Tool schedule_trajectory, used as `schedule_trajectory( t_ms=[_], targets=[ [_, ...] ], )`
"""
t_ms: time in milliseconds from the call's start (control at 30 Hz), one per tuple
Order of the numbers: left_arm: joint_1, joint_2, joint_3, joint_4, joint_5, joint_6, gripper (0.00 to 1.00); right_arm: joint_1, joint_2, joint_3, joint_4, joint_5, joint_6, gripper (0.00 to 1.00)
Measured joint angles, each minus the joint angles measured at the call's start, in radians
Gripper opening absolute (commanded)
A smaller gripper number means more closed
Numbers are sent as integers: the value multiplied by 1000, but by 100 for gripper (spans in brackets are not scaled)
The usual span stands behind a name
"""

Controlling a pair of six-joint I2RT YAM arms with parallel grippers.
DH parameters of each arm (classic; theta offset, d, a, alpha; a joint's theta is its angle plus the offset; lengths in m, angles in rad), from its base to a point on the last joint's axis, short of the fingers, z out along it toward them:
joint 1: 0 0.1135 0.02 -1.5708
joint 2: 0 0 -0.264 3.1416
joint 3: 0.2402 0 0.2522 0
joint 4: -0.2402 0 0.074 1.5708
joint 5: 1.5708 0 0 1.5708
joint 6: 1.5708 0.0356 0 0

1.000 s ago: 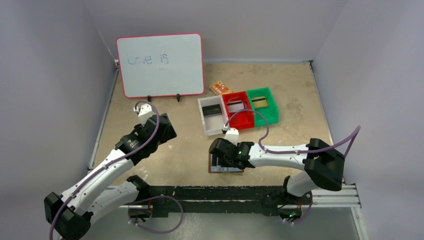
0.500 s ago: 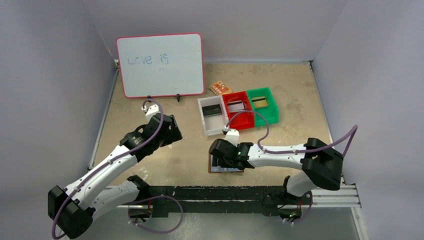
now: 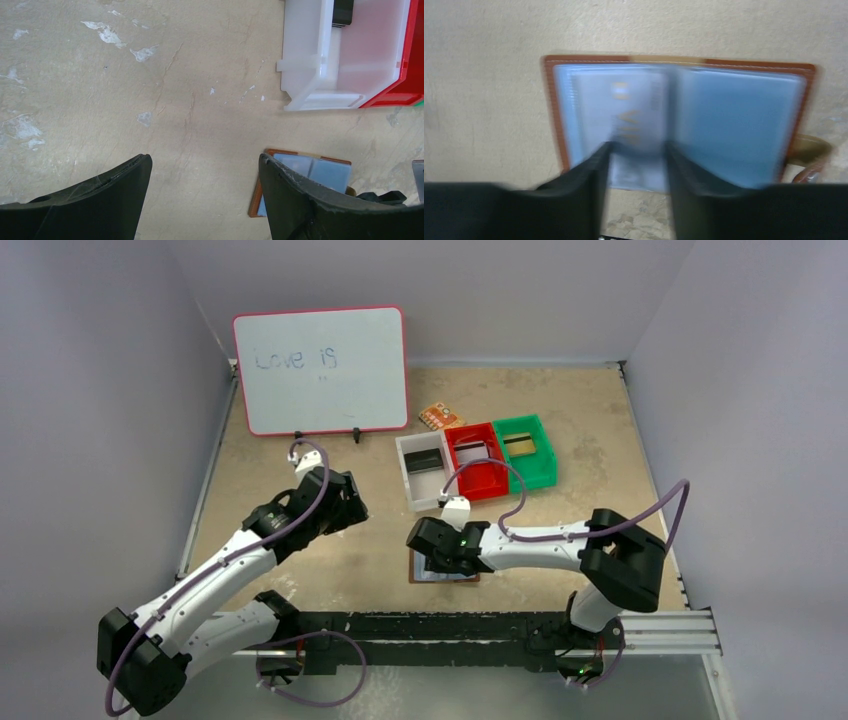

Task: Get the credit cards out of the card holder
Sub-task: Remove the credit card from the card holder.

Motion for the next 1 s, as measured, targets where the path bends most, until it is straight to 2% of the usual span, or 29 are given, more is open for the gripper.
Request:
schedule_trajectory(
  t_ms=[67, 133, 367, 467, 700, 1000],
  targets=[
    [0, 1, 0, 1, 2, 0, 78, 0, -2, 0, 2, 2, 3, 36],
    [0, 3, -1, 6, 6, 0, 77, 0, -3, -5, 12, -1, -5, 26],
    [0, 13, -2, 16, 25, -2, 77, -23, -30, -49, 80, -22, -28, 14],
    [0, 15, -3, 21, 34, -6, 76, -37, -41, -67, 105, -34, -35, 0],
    [0, 29, -15, 53, 69, -7, 74, -99, -105, -166, 237, -127, -60, 0],
    [0, 63, -47, 136, 169, -7, 71, -220, -266, -417, 515, -298, -66, 0]
  ],
)
